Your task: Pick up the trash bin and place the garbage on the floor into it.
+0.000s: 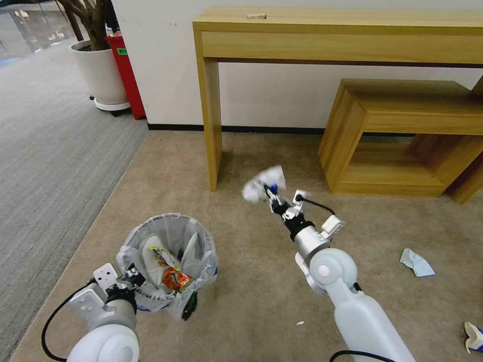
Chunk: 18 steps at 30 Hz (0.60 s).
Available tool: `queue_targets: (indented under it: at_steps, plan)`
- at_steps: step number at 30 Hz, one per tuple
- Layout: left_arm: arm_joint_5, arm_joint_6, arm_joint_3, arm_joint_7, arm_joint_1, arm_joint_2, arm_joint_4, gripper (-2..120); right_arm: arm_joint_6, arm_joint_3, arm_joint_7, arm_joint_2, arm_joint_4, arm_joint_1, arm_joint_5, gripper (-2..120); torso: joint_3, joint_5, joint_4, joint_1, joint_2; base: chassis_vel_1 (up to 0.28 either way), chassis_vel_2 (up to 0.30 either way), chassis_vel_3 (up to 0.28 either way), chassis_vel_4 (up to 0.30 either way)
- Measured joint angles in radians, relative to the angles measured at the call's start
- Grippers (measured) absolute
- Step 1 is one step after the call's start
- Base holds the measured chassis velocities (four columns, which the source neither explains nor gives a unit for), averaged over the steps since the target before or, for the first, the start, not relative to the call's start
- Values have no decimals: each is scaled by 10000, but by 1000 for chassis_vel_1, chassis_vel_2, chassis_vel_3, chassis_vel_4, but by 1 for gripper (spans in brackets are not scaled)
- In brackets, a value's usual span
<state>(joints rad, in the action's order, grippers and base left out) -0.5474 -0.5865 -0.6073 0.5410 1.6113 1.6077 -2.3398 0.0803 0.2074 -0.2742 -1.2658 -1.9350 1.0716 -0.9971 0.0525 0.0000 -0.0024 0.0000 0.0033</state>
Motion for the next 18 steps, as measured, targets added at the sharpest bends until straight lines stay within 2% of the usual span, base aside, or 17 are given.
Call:
queue_targets:
  at_steps: [3,4,5,8,9,12,18]
  plan:
    - [168,35,177,-59,78,2,-43,0,-823,-402,-1813,-57,285,65,173,0,0,0,1,0,0,0,0,0,0]
    - [168,35,177,-59,78,2,-43,0,-823,-402,-1813,-57,285,65,173,0,0,0,1,0,0,0,0,0,0]
    - [196,37,250,-66,111,3,-114,0,-1109,-580,-2596,-94,577,72,479,0,2,1,1,0,0,0,0,0,0]
    - [225,40,332,-70,158,4,-246,0,-1411,-889,-3641,-134,1071,87,1487,0,2,1,1,1,0,0,0,0,0]
    - [225,40,332,-70,158,4,-246,0,-1411,-889,-3641,-134,1071,87,1487,0,2,1,1,1,0,0,0,0,0]
    - [230,39,381,-70,172,15,-309,0,-1918,-1181,-4357,-159,1404,120,2782,0,2,0,1,0,0,0,0,0,0]
    - [269,40,517,-70,165,15,-312,0,-2400,-1499,-4655,-234,1786,106,4119,0,2,0,2,1,0,0,0,0,0]
